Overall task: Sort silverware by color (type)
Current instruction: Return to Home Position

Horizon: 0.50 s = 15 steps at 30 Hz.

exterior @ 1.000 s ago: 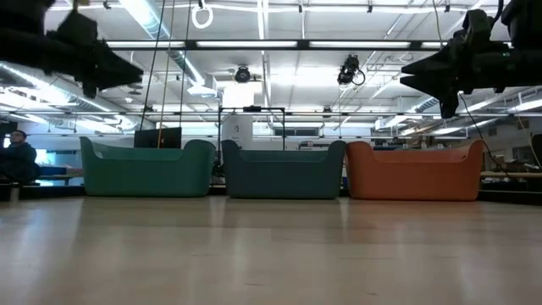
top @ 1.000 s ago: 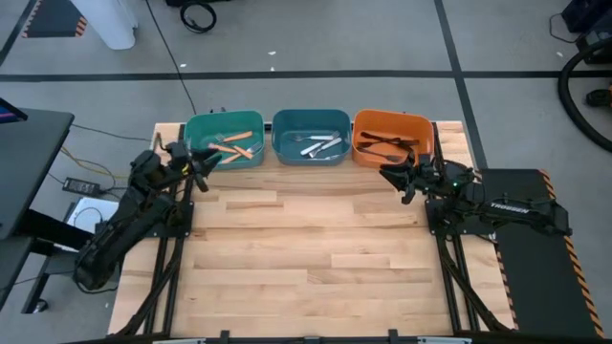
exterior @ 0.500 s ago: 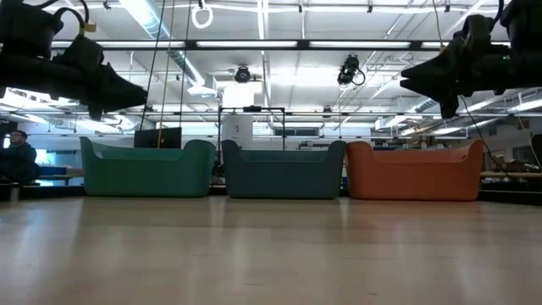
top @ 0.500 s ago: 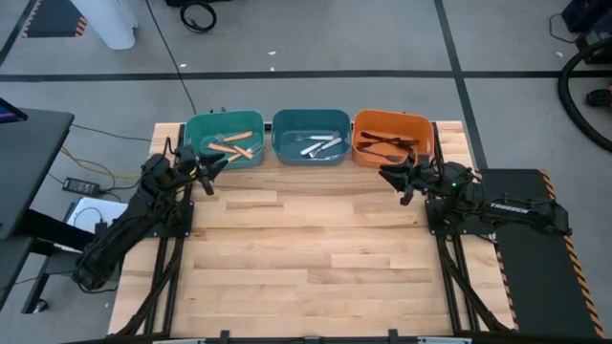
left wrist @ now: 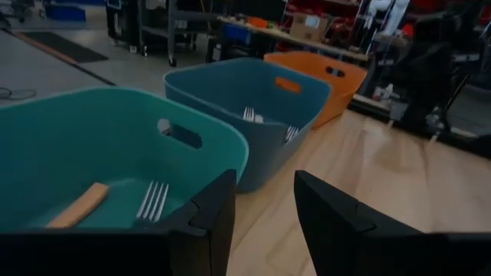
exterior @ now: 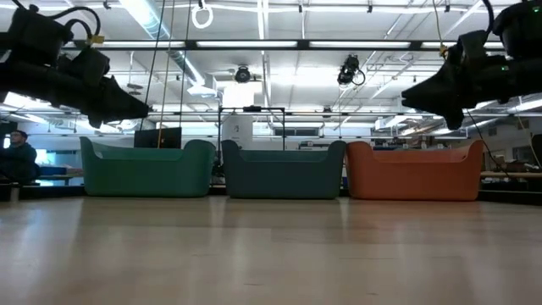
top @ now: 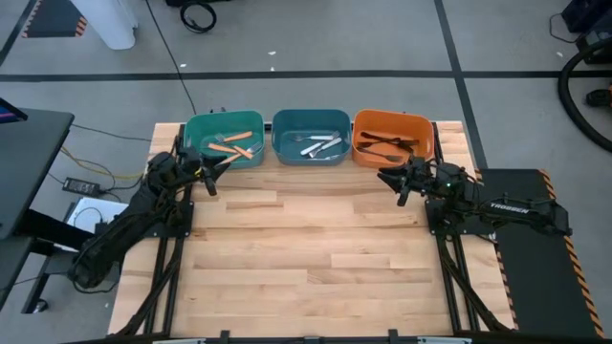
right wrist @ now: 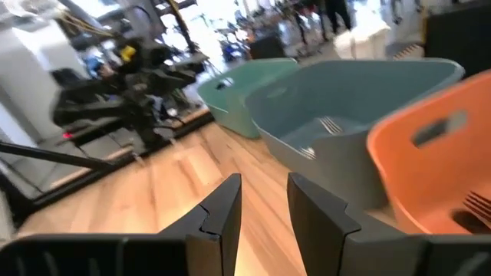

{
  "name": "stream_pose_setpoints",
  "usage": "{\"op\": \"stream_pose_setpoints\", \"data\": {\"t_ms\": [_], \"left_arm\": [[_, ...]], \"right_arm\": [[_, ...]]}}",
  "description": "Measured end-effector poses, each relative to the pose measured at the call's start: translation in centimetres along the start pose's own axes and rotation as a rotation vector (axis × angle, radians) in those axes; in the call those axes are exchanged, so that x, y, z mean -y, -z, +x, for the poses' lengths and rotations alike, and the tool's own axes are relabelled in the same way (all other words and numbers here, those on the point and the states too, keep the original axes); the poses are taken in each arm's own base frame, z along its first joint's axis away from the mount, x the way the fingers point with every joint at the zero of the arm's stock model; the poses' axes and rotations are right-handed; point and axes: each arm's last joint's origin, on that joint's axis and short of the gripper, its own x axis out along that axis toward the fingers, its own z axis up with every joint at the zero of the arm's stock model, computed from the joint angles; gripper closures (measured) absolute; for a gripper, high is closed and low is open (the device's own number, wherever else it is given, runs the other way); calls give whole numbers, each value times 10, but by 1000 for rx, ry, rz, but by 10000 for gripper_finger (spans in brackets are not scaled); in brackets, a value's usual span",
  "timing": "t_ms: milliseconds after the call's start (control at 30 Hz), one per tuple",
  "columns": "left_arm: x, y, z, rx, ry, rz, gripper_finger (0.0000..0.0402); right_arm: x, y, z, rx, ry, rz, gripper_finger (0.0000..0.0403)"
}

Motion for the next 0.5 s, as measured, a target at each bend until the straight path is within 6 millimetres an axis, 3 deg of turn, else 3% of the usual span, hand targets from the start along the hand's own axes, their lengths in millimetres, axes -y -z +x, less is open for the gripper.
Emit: {"op": "stream_pose_setpoints", "data": {"t_ms": [300, 500], "left_arm": [[-4, 4, 4, -47, -63, 5, 260], [-4, 4, 4, -43, -66, -102, 260]], "right_arm": [[6, 10, -1, -81, 117, 94, 288], [6, 11, -1, -92, 108, 86, 288]]}}
